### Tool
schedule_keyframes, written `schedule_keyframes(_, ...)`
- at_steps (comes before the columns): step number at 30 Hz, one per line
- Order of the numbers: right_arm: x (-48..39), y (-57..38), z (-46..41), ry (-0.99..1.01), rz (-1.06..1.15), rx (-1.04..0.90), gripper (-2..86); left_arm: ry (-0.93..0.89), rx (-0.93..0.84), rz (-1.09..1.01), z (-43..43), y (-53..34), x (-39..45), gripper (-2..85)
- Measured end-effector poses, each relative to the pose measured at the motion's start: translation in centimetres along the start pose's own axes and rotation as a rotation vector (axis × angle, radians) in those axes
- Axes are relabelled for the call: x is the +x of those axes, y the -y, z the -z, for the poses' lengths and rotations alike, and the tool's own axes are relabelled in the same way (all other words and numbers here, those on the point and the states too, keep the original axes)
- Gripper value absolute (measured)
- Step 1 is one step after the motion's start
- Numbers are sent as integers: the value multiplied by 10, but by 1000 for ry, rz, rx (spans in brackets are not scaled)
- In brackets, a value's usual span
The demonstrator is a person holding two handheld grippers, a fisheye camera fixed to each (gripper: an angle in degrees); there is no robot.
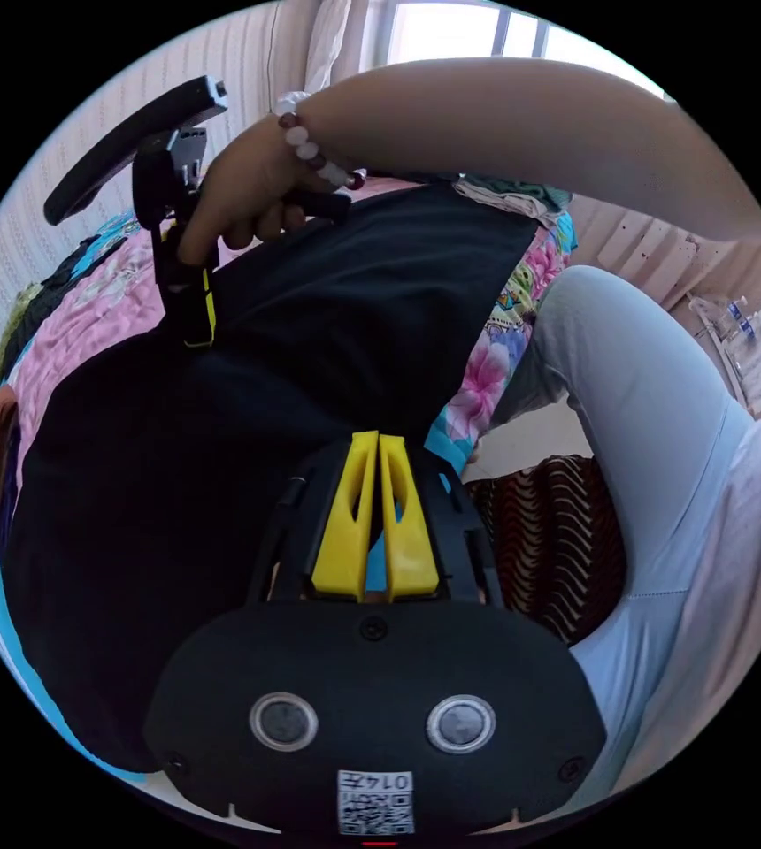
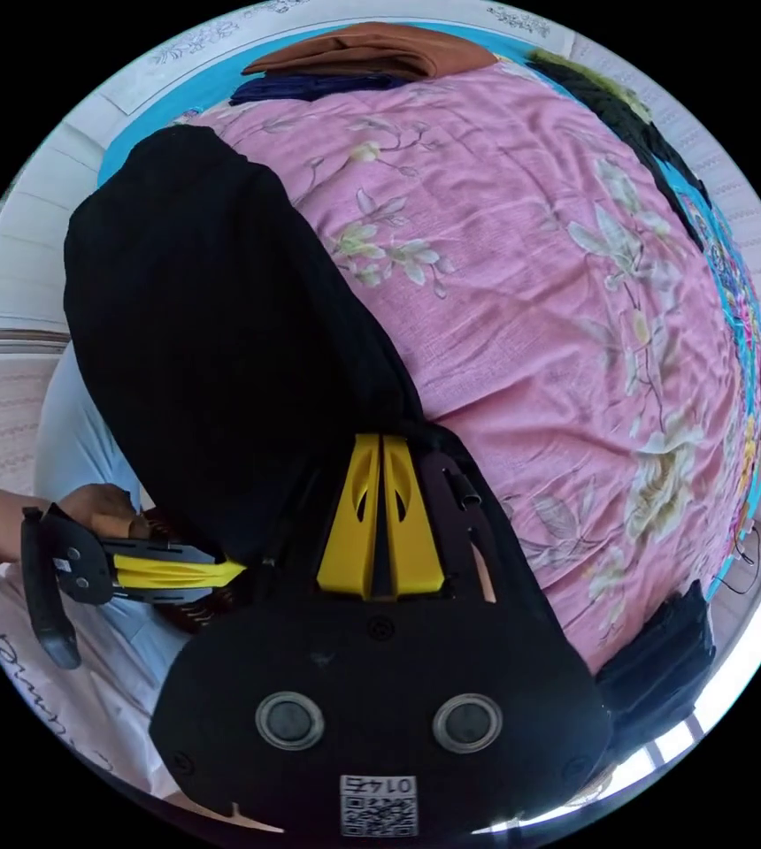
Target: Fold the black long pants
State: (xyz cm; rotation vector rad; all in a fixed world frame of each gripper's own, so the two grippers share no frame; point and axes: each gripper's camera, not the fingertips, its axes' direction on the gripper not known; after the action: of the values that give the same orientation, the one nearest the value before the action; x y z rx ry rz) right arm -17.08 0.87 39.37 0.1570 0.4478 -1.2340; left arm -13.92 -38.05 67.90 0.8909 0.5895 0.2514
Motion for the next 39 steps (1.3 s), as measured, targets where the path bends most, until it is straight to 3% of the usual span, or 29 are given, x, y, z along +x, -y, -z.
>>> schedule_keyframes(6, -8, 33, 17, -97, 39, -2, -4, 83, -58, -105, 6, 14, 23, -10)
schedule_keyframes(8, -9, 52, -8, -98, 55, -78, -4, 92, -138, -133, -15, 15, 28, -10)
schedule_keyframes(17, -14, 102, -24, -142, 131, -274, -3, 47, -187, -196, -54, 42, 38, -10)
schedule_keyframes(25, 19, 97, -22, -23, 105, -330, -7, 38, -228, -223, -84, 63, 53, -9)
schedule_keyframes(34, 65, 17, 2, 73, -14, -147, -8, -3, -252, -133, -90, 96, 51, -9)
schedule_keyframes(37, 79, -62, 30, 67, -103, 106, -8, -132, -217, 68, -58, 92, 42, -10)
schedule_keyframes(39, 99, -159, 48, 109, -280, 351, -6, -204, -103, 143, -23, 76, 38, -9)
